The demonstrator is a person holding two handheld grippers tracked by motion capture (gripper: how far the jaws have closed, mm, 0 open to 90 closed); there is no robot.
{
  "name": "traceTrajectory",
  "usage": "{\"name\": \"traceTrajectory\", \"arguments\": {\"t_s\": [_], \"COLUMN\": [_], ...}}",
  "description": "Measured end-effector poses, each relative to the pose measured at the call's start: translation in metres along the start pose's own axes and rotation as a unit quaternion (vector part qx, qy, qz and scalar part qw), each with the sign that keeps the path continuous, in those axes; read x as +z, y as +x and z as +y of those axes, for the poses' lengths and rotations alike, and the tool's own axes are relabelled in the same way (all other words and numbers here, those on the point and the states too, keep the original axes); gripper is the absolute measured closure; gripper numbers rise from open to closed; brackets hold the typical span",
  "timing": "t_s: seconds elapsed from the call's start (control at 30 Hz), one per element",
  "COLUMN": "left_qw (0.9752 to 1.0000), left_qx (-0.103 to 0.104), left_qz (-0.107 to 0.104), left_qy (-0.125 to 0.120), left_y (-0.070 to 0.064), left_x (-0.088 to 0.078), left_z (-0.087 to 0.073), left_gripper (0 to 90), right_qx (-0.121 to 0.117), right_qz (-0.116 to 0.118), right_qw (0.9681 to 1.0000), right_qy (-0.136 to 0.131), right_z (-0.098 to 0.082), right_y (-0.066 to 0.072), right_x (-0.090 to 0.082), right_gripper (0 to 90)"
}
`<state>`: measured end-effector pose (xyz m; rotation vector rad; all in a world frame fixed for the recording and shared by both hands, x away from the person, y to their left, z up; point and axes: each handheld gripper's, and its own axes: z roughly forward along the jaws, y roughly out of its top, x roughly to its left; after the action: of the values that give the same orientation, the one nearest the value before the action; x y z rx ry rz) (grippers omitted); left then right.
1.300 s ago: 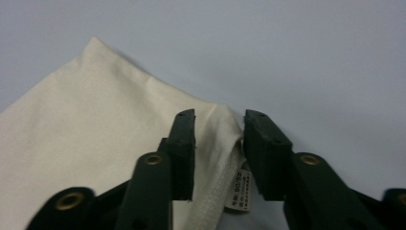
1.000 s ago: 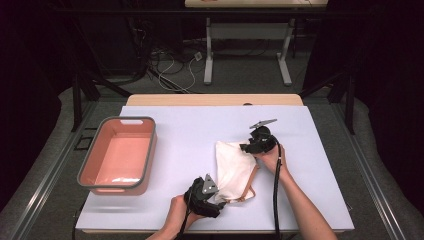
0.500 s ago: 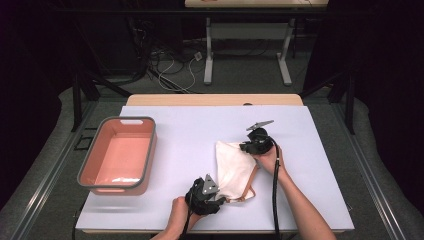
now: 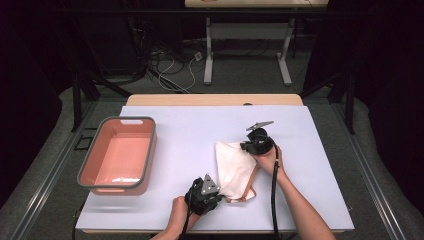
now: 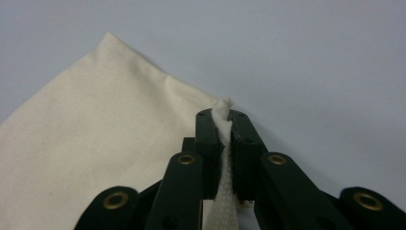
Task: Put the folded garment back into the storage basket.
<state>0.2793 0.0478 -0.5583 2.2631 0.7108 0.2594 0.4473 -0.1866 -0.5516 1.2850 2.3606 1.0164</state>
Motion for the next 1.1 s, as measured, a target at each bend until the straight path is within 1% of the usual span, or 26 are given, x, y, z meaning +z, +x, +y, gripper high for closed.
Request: {"name": "traceTrajectory", "arguments": {"t_s": [0.1, 0.13, 0.2, 0.23, 0.27, 0.3, 0.37, 0.4, 0.43, 0.47, 0.5, 0.53, 0.57, 0.6, 0.63, 0.67, 0.7, 0.73, 0.77, 0.83, 0.87, 0.93, 0.97, 1.0, 1.03, 1.1], "left_qw": [0.9999, 0.9998, 0.9997, 0.9997, 0.9997, 0.9997, 0.9996, 0.9997, 0.9996, 0.9996, 0.9996, 0.9996, 0.9996, 0.9995, 0.9996, 0.9995, 0.9995, 0.9995, 0.9995, 0.9995, 0.9994, 0.9995, 0.9995, 0.9994, 0.9995, 0.9994], "left_qx": [-0.010, -0.010, -0.013, -0.010, -0.011, -0.010, -0.011, -0.006, -0.009, -0.007, -0.009, -0.005, -0.007, -0.010, -0.007, -0.009, -0.006, -0.010, -0.008, -0.005, -0.009, -0.009, -0.008, -0.009, -0.004, -0.007], "left_qz": [-0.010, -0.011, -0.011, -0.012, -0.013, -0.012, -0.014, -0.013, -0.014, -0.014, -0.014, -0.012, -0.013, -0.014, -0.013, -0.014, -0.014, -0.014, -0.014, -0.011, -0.013, -0.011, -0.009, -0.007, -0.005, -0.002], "left_qy": [-0.010, -0.013, -0.018, -0.018, -0.017, -0.020, -0.021, -0.022, -0.023, -0.022, -0.023, -0.024, -0.026, -0.027, -0.026, -0.028, -0.026, -0.026, -0.026, -0.027, -0.030, -0.029, -0.029, -0.031, -0.030, -0.033], "left_y": [0.003, 0.004, 0.004, 0.005, 0.005, 0.005, 0.005, 0.006, 0.005, 0.006, 0.006, 0.007, 0.007, 0.007, 0.008, 0.008, 0.008, 0.008, 0.009, 0.009, 0.010, 0.011, 0.011, 0.012, 0.014, 0.016], "left_x": [-0.002, -0.003, -0.005, -0.006, -0.007, -0.008, -0.010, -0.011, -0.011, -0.013, -0.013, -0.014, -0.015, -0.016, -0.018, -0.018, -0.020, -0.020, -0.022, -0.024, -0.026, -0.028, -0.030, -0.032, -0.034, -0.037], "left_z": [0.000, 0.000, 0.000, 0.000, 0.001, 0.000, 0.000, 0.001, 0.000, 0.000, 0.000, 0.000, 0.000, 0.000, 0.000, -0.001, -0.001, -0.001, -0.001, -0.002, -0.002, -0.002, -0.003, -0.003, -0.003, -0.004], "left_gripper": [78.8, 78.8, 78.8, 78.8, 78.7, 78.8, 78.8, 78.8, 78.8, 78.8, 78.8, 78.8, 78.8, 78.8, 78.8, 78.8, 78.8, 78.8, 78.8, 78.8, 78.9, 78.9, 78.9, 78.8, 78.9, 78.9], "right_qx": [0.001, 0.001, -0.002, 0.000, -0.002, -0.005, -0.006, -0.006, -0.006, -0.007, -0.009, -0.008, -0.011, -0.012, -0.013, -0.013, -0.015, -0.019, -0.017, -0.022, -0.022, -0.029, -0.026, -0.030, -0.030, -0.031], "right_qz": [0.000, 0.001, 0.002, -0.002, 0.002, -0.002, -0.002, -0.002, -0.002, 0.004, 0.001, 0.004, 0.002, 0.003, 0.005, 0.002, 0.004, 0.006, 0.003, 0.004, 0.007, 0.005, 0.006, 0.004, 0.005, 0.007], "right_qw": [1.0000, 1.0000, 0.9999, 0.9999, 0.9997, 0.9998, 0.9997, 0.9997, 0.9997, 0.9994, 0.9996, 0.9993, 0.9994, 0.9992, 0.9990, 0.9992, 0.9991, 0.9987, 0.9990, 0.9988, 0.9984, 0.9983, 0.9980, 0.9980, 0.9978, 0.9976], "right_qy": [-0.007, -0.005, -0.017, -0.015, -0.022, -0.017, -0.024, -0.024, -0.025, -0.033, -0.028, -0.035, -0.033, -0.038, -0.042, -0.038, -0.039, -0.047, -0.042, -0.043, -0.052, -0.050, -0.057, -0.056, -0.059, -0.062], "right_z": [0.001, 0.002, 0.002, 0.003, 0.003, 0.004, 0.006, 0.006, 0.006, 0.006, 0.007, 0.007, 0.008, 0.008, 0.009, 0.009, 0.010, 0.010, 0.011, 0.012, 0.013, 0.014, 0.014, 0.015, 0.016, 0.016], "right_y": [0.000, 0.000, 0.000, 0.001, 0.001, 0.002, 0.004, 0.004, 0.004, 0.005, 0.006, 0.007, 0.008, 0.009, 0.010, 0.012, 0.013, 0.014, 0.016, 0.018, 0.020, 0.022, 0.023, 0.024, 0.025, 0.026], "right_x": [-0.002, -0.004, -0.005, -0.006, -0.007, -0.008, -0.011, -0.011, -0.012, -0.012, -0.013, -0.013, -0.014, -0.014, -0.015, -0.016, -0.016, -0.015, -0.017, -0.018, -0.017, -0.019, -0.019, -0.020, -0.020, -0.020], "right_gripper": [84.0, 84.1, 84.1, 84.1, 84.1, 84.1, 84.1, 84.1, 84.1, 84.1, 84.1, 84.2, 84.1, 84.1, 84.1, 84.2, 84.2, 84.2, 84.2, 84.2, 84.3, 84.3, 84.3, 84.3, 84.3, 84.3]}}
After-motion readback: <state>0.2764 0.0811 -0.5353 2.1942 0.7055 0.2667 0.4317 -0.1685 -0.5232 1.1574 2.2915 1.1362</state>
